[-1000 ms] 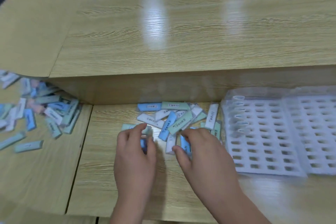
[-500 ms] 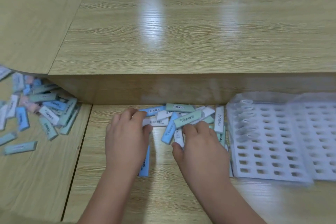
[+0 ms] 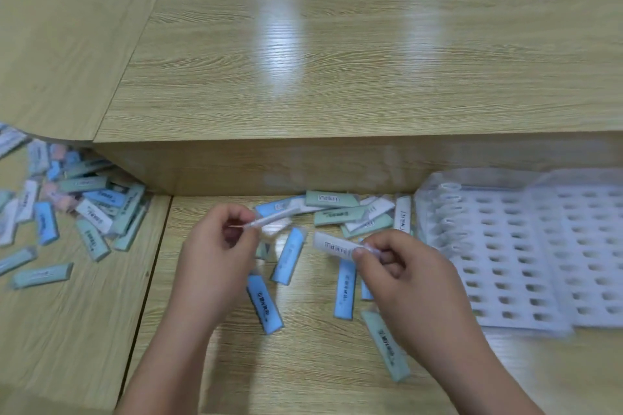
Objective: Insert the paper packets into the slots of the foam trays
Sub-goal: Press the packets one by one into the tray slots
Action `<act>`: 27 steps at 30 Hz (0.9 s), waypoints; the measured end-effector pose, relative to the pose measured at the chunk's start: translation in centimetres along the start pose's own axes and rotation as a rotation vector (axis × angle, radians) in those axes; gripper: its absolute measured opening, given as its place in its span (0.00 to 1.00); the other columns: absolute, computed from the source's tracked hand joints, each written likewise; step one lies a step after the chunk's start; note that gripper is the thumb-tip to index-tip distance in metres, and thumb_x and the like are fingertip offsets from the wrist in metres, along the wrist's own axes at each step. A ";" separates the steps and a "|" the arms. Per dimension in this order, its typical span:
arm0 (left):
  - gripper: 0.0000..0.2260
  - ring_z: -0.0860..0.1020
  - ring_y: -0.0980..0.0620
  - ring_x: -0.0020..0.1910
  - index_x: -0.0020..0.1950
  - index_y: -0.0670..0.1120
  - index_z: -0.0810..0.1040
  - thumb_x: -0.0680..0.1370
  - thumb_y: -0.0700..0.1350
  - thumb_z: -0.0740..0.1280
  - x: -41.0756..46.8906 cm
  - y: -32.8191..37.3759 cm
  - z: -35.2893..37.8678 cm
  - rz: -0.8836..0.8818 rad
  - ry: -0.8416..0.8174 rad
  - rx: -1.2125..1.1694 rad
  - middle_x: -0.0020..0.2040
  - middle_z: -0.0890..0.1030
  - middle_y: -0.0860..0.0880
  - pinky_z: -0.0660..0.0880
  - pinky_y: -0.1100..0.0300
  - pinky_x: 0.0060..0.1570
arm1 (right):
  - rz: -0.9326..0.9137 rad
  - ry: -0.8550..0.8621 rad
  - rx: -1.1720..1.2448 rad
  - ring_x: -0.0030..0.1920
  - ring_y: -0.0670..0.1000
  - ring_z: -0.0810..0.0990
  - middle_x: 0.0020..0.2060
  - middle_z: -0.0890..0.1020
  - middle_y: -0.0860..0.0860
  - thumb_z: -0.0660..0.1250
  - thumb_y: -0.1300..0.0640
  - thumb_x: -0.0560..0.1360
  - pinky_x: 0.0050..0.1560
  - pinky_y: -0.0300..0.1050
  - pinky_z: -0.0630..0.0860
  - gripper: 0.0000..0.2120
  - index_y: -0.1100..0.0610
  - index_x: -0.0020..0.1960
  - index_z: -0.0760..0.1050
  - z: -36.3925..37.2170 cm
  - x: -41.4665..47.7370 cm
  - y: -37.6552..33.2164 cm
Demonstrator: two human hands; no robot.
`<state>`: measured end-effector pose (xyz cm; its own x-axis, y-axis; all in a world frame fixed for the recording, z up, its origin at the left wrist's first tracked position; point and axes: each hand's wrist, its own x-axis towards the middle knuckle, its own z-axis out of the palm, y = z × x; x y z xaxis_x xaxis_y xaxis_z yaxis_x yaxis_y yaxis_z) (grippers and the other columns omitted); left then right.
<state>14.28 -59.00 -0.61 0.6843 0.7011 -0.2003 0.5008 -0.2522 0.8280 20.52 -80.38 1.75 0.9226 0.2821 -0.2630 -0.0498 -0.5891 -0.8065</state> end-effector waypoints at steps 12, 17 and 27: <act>0.12 0.82 0.55 0.43 0.55 0.59 0.79 0.74 0.46 0.74 -8.1 7.2 4.6 0.267 -0.191 -0.411 0.44 0.83 0.50 0.76 0.68 0.44 | -0.046 0.249 0.414 0.36 0.44 0.83 0.40 0.86 0.43 0.70 0.49 0.66 0.40 0.29 0.77 0.09 0.42 0.45 0.84 -9.5 -3.8 5.5; 0.14 0.82 0.55 0.43 0.51 0.61 0.78 0.70 0.45 0.73 -10.1 7.8 8.4 0.286 -0.175 -0.400 0.45 0.83 0.53 0.77 0.67 0.44 | -0.131 0.287 0.253 0.42 0.42 0.84 0.48 0.83 0.39 0.66 0.47 0.73 0.40 0.28 0.76 0.11 0.35 0.53 0.80 -10.4 -2.0 7.7; 0.13 0.79 0.59 0.41 0.49 0.59 0.81 0.74 0.41 0.76 -10.8 6.9 11.8 0.469 -0.149 -0.010 0.43 0.80 0.61 0.71 0.74 0.39 | -0.318 0.256 0.047 0.47 0.40 0.82 0.51 0.80 0.35 0.67 0.53 0.76 0.45 0.25 0.73 0.16 0.35 0.58 0.75 -9.1 -0.1 8.7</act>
<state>16.62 -76.18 1.07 0.9035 0.4104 0.1232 0.1159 -0.5109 0.8518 23.45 -92.38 -0.41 0.9599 0.2437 0.1384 0.2411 -0.4663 -0.8511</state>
